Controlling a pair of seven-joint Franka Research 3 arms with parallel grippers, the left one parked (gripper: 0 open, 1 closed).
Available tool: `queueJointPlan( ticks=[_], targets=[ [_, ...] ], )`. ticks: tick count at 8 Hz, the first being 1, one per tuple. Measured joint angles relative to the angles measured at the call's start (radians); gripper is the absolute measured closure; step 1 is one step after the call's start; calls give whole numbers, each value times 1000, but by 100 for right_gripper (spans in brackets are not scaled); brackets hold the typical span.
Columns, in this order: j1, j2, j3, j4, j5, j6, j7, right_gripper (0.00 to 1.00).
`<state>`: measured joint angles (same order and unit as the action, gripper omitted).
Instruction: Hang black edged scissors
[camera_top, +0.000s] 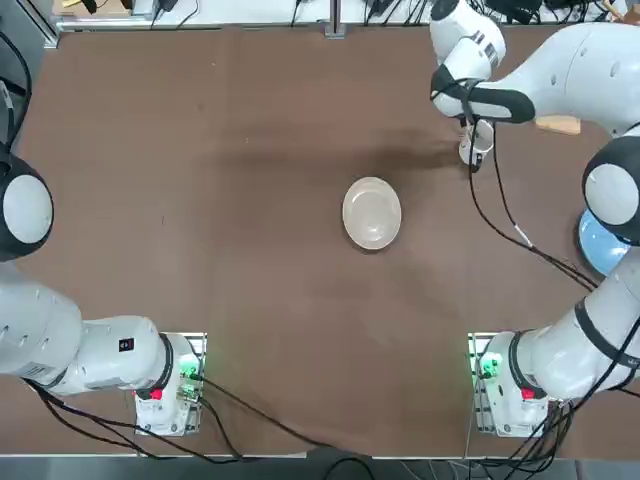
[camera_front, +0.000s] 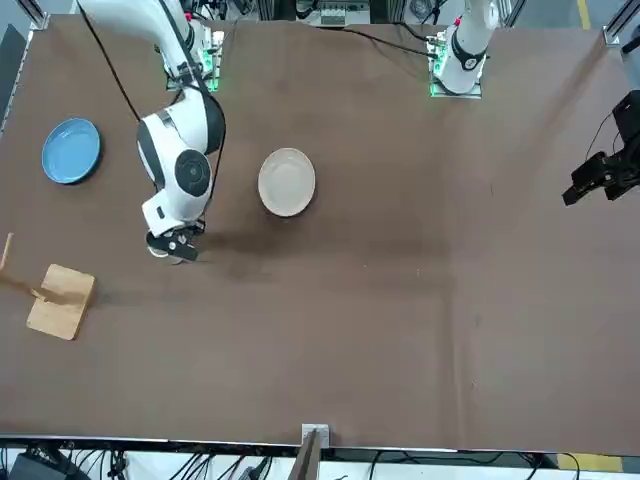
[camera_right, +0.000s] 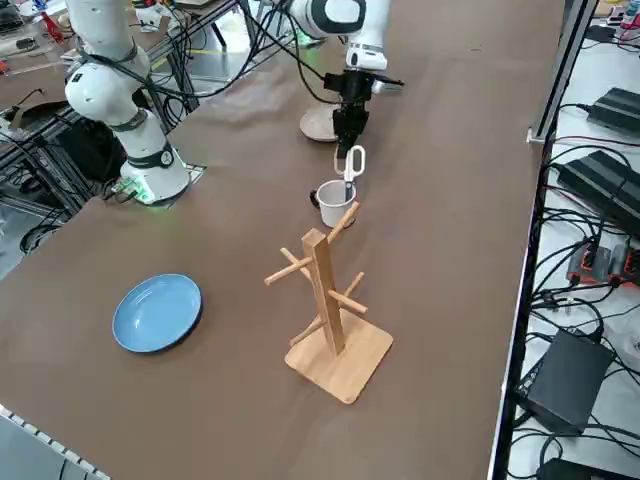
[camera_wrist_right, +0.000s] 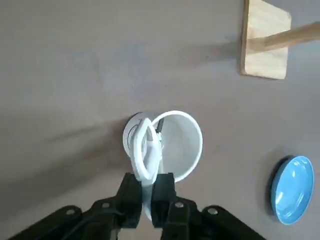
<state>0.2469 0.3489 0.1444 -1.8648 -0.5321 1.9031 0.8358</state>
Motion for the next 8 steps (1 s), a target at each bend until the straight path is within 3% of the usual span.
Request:
queueJointPlan(
  ticks=[2,6,8],
  targets=[
    [0,-20,1,28,35,-32,-6,87],
    [-4,-96,1,110,203,-129,-59,87],
    [-36,-143,-24,196,313,-209,-169,87]
  ],
)
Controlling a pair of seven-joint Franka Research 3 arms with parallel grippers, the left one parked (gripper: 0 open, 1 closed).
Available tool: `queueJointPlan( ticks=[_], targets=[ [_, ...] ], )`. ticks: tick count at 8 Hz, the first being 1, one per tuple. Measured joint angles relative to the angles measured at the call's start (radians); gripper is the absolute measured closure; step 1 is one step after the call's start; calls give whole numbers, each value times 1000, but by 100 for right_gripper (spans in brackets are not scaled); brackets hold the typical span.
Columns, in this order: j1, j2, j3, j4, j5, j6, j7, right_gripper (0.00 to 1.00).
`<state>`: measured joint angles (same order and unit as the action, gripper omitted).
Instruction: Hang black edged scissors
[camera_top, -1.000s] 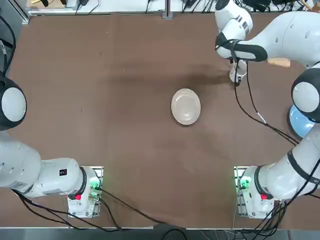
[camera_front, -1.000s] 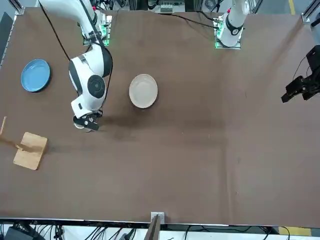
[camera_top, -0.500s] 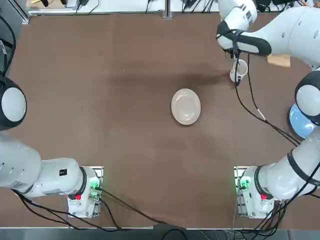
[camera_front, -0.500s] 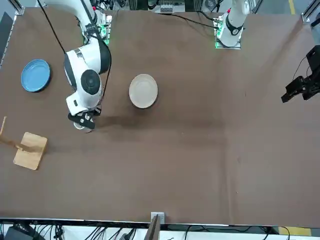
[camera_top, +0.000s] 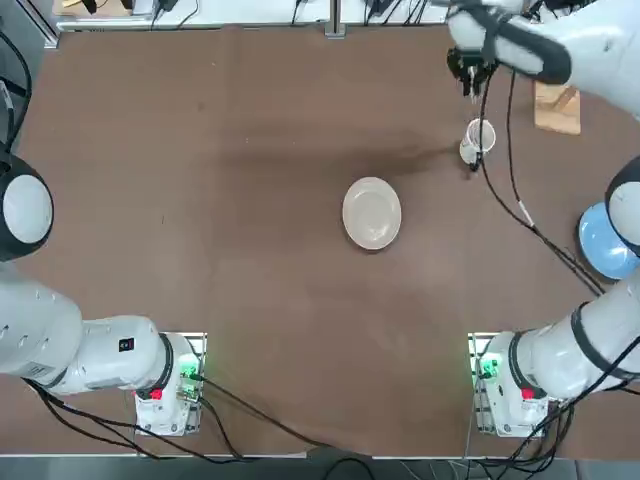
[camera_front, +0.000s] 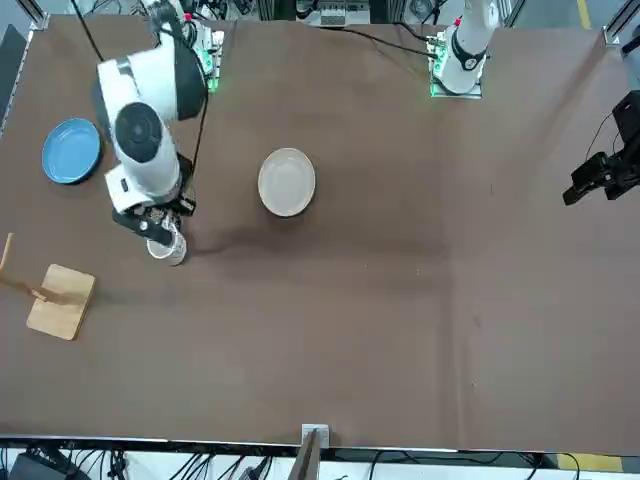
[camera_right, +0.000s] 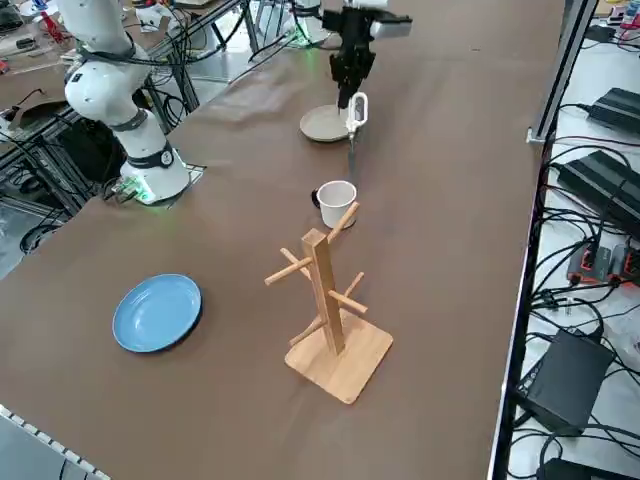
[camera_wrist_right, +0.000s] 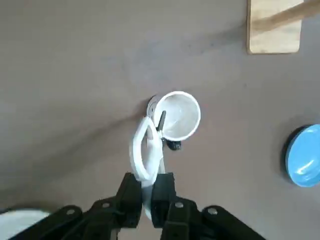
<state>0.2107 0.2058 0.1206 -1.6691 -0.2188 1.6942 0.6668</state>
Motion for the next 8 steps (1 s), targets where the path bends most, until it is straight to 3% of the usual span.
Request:
queueJointPlan(
  ticks=[4,6,8],
  targets=[
    [-69,-83,-180,48,196,6,-231,87],
    [-133,-69,-218,70,299,80,-264,87],
    [-215,-24,-230,124,370,122,-316,87]
  ],
)
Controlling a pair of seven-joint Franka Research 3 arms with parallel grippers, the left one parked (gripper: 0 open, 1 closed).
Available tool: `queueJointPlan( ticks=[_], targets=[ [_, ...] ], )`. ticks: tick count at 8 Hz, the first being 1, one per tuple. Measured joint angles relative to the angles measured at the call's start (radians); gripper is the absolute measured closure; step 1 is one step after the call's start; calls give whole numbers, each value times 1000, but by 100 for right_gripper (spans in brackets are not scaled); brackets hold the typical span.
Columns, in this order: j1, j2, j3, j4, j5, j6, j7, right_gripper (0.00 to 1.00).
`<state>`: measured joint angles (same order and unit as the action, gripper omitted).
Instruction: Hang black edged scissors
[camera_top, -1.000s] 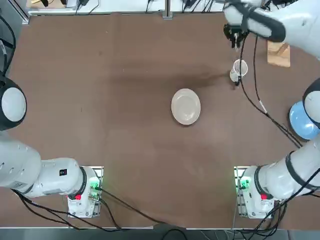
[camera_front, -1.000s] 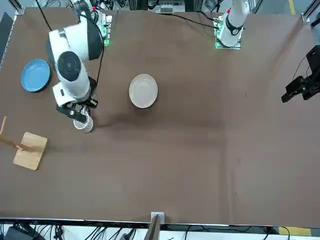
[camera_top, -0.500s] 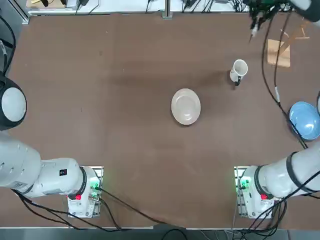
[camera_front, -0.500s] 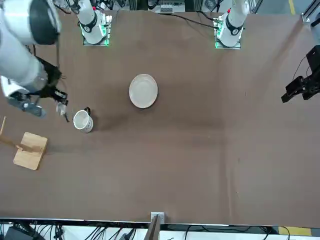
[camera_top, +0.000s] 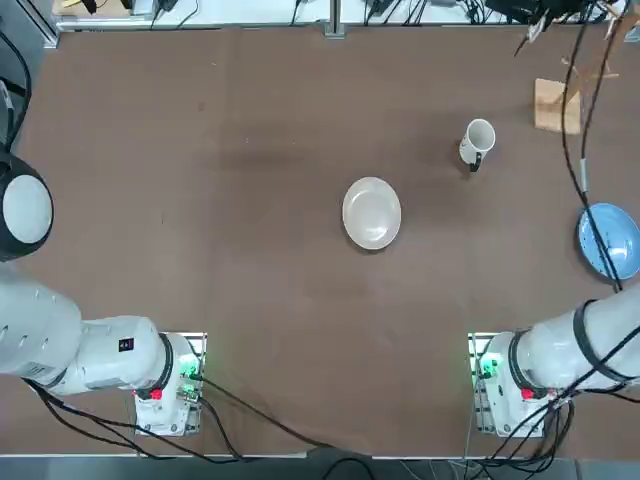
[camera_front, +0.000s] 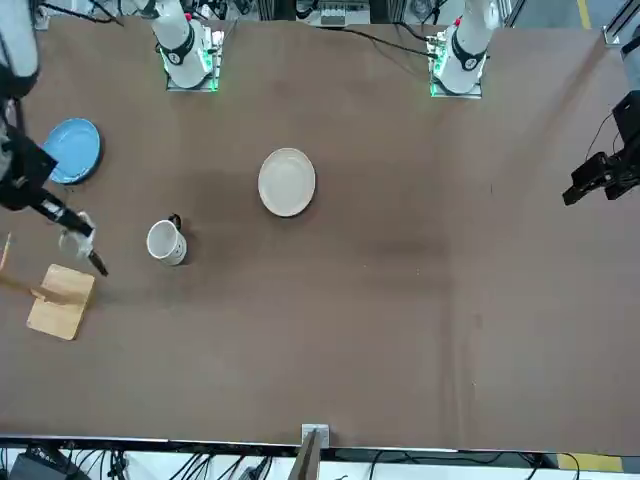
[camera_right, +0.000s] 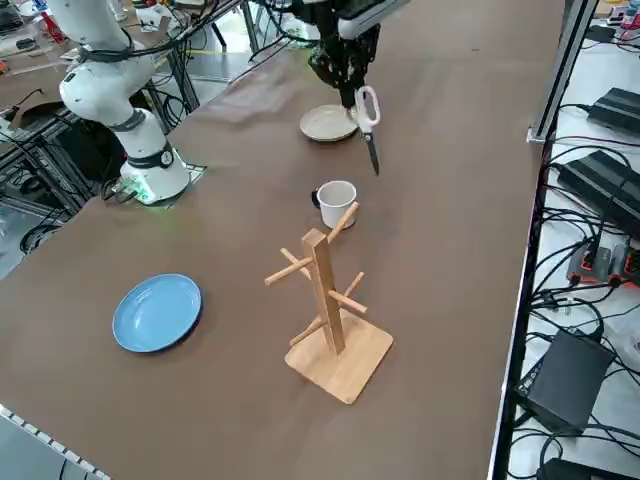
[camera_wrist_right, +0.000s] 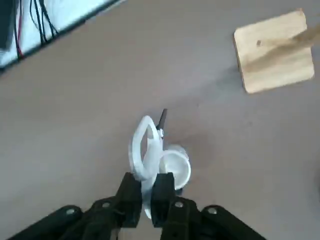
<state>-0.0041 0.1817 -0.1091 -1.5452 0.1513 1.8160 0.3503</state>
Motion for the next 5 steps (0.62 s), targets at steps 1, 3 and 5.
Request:
queueJointPlan(
  ticks=[1,3,5],
  targets=[
    [-42,36,-1,45,51,5,-19,87],
    [-131,117,-3,137,192,5,-74,87],
    [-219,192,-4,200,291,4,-118,87]
  ],
)
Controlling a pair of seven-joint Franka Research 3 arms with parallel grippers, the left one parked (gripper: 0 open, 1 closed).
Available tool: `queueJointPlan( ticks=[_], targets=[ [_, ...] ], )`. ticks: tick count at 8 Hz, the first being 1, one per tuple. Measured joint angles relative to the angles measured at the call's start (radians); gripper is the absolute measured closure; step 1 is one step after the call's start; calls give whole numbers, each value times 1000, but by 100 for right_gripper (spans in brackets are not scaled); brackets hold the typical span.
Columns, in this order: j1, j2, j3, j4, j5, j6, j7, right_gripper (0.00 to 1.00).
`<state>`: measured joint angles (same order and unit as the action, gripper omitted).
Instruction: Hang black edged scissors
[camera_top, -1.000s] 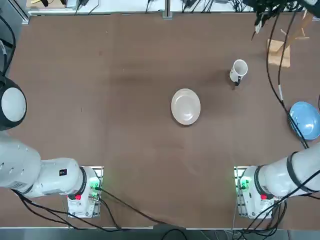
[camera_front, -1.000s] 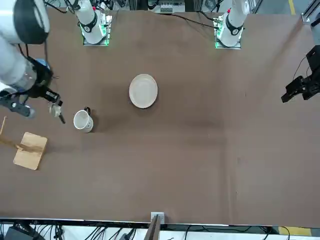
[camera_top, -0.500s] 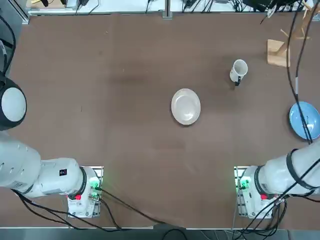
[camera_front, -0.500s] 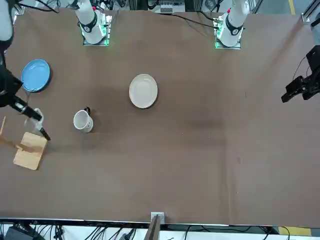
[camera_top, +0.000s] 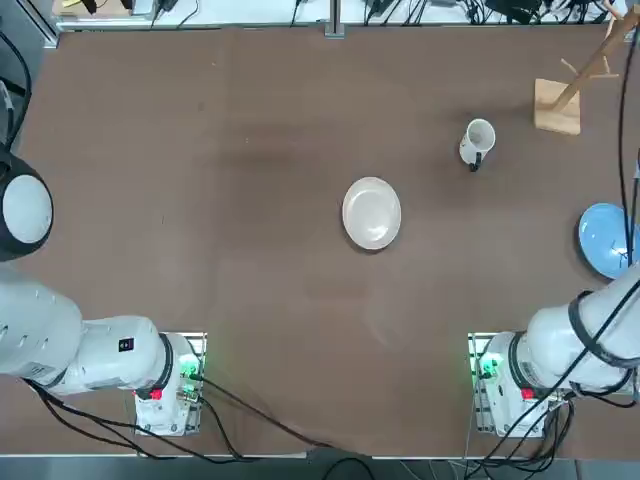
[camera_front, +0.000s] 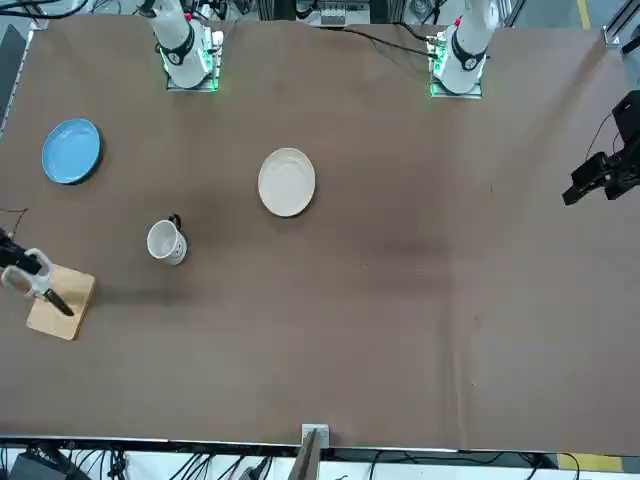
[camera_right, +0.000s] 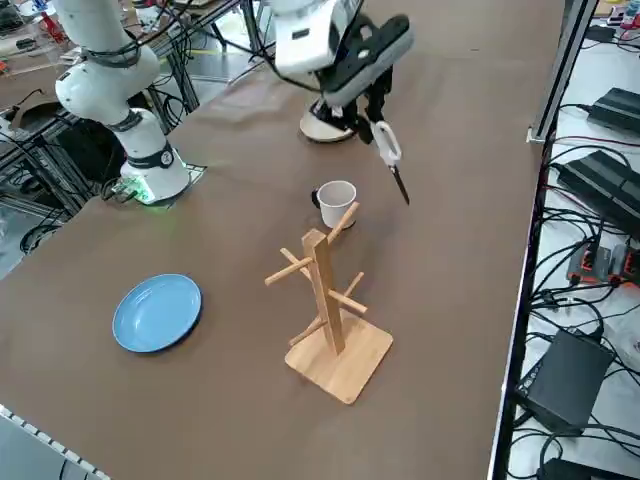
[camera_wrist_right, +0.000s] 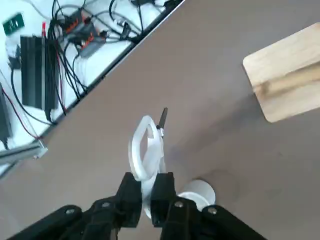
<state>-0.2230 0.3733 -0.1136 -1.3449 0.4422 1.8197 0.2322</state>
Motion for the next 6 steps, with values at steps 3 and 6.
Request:
queueJointPlan(
  ticks=[3,6],
  targets=[
    [-52,85,0,95,48,0,-17,87],
    [-87,113,0,123,63,-22,-37,87]
  ],
)
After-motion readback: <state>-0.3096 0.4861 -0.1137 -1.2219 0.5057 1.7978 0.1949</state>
